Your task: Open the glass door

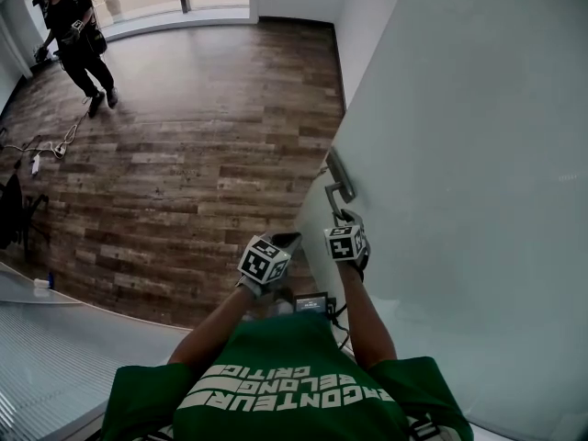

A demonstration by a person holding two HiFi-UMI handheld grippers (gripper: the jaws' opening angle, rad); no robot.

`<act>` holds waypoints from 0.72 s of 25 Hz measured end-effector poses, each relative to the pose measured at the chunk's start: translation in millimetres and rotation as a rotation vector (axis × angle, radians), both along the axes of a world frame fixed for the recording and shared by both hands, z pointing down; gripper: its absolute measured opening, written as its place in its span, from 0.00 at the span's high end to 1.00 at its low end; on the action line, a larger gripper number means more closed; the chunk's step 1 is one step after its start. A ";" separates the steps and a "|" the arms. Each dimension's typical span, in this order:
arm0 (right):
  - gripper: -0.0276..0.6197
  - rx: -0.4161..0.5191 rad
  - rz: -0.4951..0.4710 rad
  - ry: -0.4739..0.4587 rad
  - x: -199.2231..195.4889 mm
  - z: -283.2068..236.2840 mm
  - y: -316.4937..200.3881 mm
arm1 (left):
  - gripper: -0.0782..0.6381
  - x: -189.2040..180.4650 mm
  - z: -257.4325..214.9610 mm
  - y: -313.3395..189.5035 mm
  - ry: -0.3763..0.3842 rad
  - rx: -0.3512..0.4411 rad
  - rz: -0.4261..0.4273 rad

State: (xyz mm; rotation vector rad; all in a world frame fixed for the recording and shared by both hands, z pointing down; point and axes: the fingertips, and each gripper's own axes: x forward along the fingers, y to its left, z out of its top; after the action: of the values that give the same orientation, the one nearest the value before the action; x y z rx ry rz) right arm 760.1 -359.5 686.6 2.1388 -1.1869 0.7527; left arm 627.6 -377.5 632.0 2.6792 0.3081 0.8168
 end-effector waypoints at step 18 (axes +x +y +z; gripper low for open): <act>0.83 -0.003 0.113 0.035 69.4 2.1 31.6 | 0.87 -5.3 1.1 -1.4 -0.006 0.013 0.000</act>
State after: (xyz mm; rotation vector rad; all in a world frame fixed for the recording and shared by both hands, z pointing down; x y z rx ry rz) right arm 829.5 -327.8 688.7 2.2228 -1.0531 0.7626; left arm 622.3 -378.9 633.2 2.6885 0.3021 0.8297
